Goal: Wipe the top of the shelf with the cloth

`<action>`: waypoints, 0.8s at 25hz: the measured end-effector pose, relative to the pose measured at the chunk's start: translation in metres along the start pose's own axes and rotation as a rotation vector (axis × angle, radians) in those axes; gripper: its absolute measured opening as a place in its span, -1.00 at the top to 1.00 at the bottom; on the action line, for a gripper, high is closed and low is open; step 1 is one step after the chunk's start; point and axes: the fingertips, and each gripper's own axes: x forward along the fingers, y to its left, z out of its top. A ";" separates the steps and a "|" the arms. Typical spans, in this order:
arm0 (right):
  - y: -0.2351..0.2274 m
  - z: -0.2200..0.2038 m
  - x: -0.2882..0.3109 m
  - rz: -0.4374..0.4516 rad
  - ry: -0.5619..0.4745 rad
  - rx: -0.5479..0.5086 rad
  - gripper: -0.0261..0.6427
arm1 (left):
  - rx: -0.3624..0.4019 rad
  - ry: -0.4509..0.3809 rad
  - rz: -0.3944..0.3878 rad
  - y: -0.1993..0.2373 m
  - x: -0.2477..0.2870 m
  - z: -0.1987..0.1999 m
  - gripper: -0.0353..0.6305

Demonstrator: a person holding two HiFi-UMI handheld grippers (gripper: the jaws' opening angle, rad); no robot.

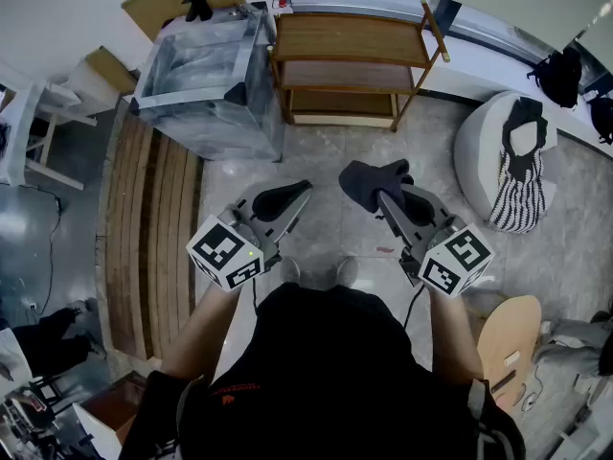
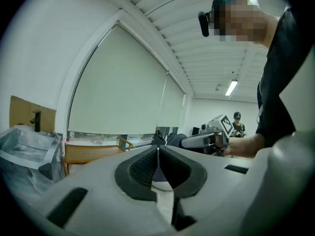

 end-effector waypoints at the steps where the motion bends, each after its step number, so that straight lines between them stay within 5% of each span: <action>1: -0.003 0.000 -0.003 0.002 0.000 0.001 0.83 | 0.000 0.001 0.001 -0.002 0.003 0.000 0.81; 20: -0.079 0.014 -0.051 0.006 -0.048 0.001 0.82 | 0.024 0.007 0.045 -0.020 0.076 -0.002 0.81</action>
